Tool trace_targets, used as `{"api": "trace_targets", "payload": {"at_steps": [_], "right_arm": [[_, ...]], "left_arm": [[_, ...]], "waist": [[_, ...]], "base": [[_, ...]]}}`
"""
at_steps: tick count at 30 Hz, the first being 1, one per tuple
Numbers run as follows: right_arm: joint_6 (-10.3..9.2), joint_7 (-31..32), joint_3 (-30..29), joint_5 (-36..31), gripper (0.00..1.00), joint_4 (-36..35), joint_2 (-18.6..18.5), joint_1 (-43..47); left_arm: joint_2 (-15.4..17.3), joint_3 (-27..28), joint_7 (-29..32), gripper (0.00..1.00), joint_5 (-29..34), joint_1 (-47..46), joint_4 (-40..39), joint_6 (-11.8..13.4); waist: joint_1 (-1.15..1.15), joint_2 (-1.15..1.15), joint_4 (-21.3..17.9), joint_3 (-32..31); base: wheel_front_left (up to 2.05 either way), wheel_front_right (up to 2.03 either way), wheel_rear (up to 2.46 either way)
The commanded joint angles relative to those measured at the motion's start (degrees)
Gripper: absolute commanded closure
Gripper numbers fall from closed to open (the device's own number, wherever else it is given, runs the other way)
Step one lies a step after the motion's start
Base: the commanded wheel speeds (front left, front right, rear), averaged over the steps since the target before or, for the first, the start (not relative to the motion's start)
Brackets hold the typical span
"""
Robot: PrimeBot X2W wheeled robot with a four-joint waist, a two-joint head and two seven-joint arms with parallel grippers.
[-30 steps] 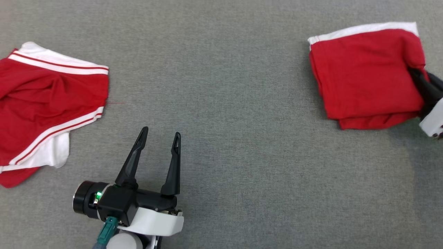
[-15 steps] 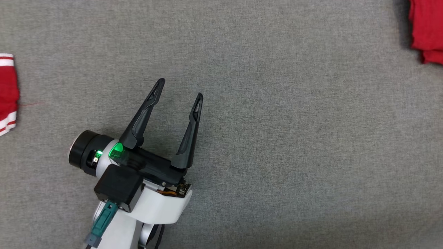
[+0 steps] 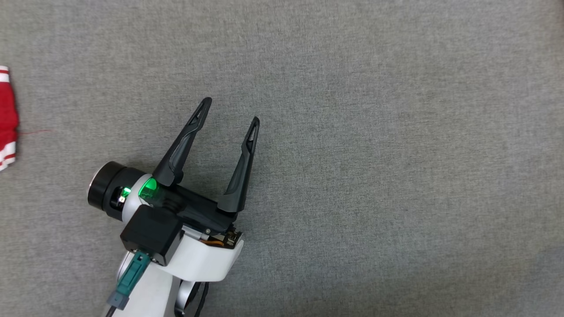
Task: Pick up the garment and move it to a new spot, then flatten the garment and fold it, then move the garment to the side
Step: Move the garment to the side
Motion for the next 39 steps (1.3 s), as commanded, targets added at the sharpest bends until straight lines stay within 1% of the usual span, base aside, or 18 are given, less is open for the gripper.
{"api": "trace_targets", "payload": {"at_steps": [1,3,6,8,11,14,17,20,22,26,28,30,33,38,39], "right_arm": [[-0.12,-0.44,-1.42,-1.2,0.0,-1.18,0.82,-0.91],[-0.11,-0.4,-6.33,-4.81,0.0,-4.95,4.09,2.14],[-0.13,-0.34,-13.96,-9.09,0.0,-12.68,8.97,10.0],[-0.13,-0.37,-17.65,-11.36,0.0,-18.6,12.55,15.56],[-0.12,-0.33,-21.27,-13.97,0.0,-25.59,18.44,24.73],[-0.12,-0.35,-22.79,-15.66,0.0,-30.94,23.74,31.87],[-0.12,-0.35,-23.74,-16.78,0.0,-34.51,29.43,38.37],[-0.12,-0.35,-24.7,-17.56,0.0,-36.9,34.36,44.44],[-0.12,-0.36,-25.56,-18.63,0.0,-38.36,36.86,48.21],[-0.12,-0.36,-27.71,-20.74,0.0,-41.13,40.38,55.89],[-0.12,-0.36,-28.62,-19.59,0.0,-42.0,41.65,59.66],[-0.12,-0.36,-28.62,-20.25,0.0,-42.56,41.7,62.68],[-0.12,-0.36,-29.49,-20.52,0.0,-42.82,42.18,66.37],[-0.11,-0.36,-29.97,-20.45,0.0,-43.17,42.86,69.17],[-0.11,-0.36,-29.46,-20.07,0.0,-43.17,43.12,69.69]], "left_arm": [[0.27,0.08,0.01,0.0,-0.22,0.05,0.27,0.24],[0.06,0.36,0.01,0.0,-0.68,0.5,0.47,0.76],[-0.25,0.65,0.0,0.0,-1.4,1.8,1.12,1.68],[-0.44,1.18,0.0,0.0,-2.4,2.81,1.56,2.58],[-0.47,2.65,0.01,0.0,-3.93,5.13,2.69,4.35],[-0.62,4.01,0.01,0.0,-4.26,7.2,3.72,6.41],[-0.63,5.25,0.01,0.0,-4.64,9.82,4.84,8.26],[-0.61,6.58,0.01,0.0,-6.03,12.4,6.08,9.33],[-0.63,7.31,0.01,0.0,-6.87,14.56,6.93,9.79],[-0.63,8.41,0.01,0.0,-8.03,18.61,8.39,10.59],[-0.62,8.5,0.01,0.0,-7.87,20.08,8.44,10.19],[-0.63,8.16,0.01,0.0,-7.11,21.76,8.45,9.62],[-0.58,8.64,0.01,0.0,-7.59,23.86,8.33,9.99],[-0.61,9.12,0.01,0.0,-8.08,25.07,7.98,9.46],[-0.61,9.32,0.01,0.0,-7.94,25.56,8.09,9.02]], "waist": [[0.0,0.0,0.43,-1.06],[0.0,0.0,0.72,-2.88],[0.0,0.0,1.36,-6.66],[0.0,0.0,1.82,-9.48],[0.0,0.0,2.59,-13.91],[0.0,0.0,3.51,-18.06],[0.0,0.0,4.34,-21.91],[0.0,0.0,5.12,-25.61],[0.0,0.0,5.57,-28.17],[0.0,0.0,6.49,-32.45],[0.0,0.0,7.1,-34.06],[0.0,0.0,7.59,-35.53],[0.0,0.0,7.64,-37.48],[0.0,0.0,7.4,-38.87],[0.0,0.0,7.2,-39.25]], "base": [[0.0,0.0,0.0],[0.0,0.0,0.0],[0.0,0.0,0.0],[0.0,0.0,0.0],[0.0,0.0,0.0],[0.0,0.0,0.0],[0.0,0.0,0.0],[0.0,0.0,0.0],[0.0,0.0,0.0],[0.0,0.0,0.0],[0.0,0.0,0.0],[0.0,0.0,0.0],[0.0,0.0,0.0],[0.0,0.0,0.0],[0.0,0.0,0.0]]}}
